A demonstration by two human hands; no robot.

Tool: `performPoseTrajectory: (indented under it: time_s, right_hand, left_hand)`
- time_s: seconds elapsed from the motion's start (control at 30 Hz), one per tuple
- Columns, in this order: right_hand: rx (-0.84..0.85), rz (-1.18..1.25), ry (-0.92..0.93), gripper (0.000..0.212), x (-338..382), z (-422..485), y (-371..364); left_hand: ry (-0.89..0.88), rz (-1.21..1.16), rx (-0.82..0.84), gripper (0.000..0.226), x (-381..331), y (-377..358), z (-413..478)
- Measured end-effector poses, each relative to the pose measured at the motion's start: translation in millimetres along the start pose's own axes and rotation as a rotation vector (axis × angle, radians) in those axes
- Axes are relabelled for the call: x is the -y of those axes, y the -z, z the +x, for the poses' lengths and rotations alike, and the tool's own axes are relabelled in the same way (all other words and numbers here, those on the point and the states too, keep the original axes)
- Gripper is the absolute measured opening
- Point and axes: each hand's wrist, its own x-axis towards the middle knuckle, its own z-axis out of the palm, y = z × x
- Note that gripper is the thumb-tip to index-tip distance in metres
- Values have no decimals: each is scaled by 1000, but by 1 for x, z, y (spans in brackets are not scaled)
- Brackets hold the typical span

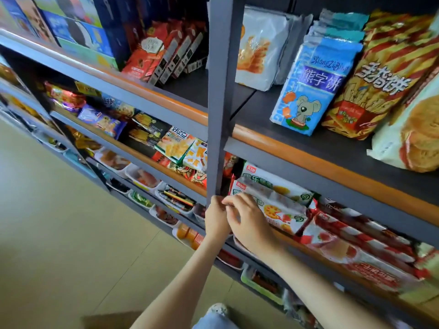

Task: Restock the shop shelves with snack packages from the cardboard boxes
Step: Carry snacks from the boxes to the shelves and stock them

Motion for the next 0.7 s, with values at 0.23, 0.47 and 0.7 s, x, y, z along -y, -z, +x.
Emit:
performPoseTrajectory:
  time_s: [0.23,0.47,0.7]
  right_hand:
    - [461,-10,-236,19,-27,-34,-53]
    - [931,-119,-121,32,-31,-113,-96]
    - [1173,-148,107,40,24,-143,-140]
  left_hand:
    - [310,150,172,30,82,-16,-41]
    - [742,-24,-31,25,163,-6,-162]
    - [1070,-153,-388,33,227,35,-282]
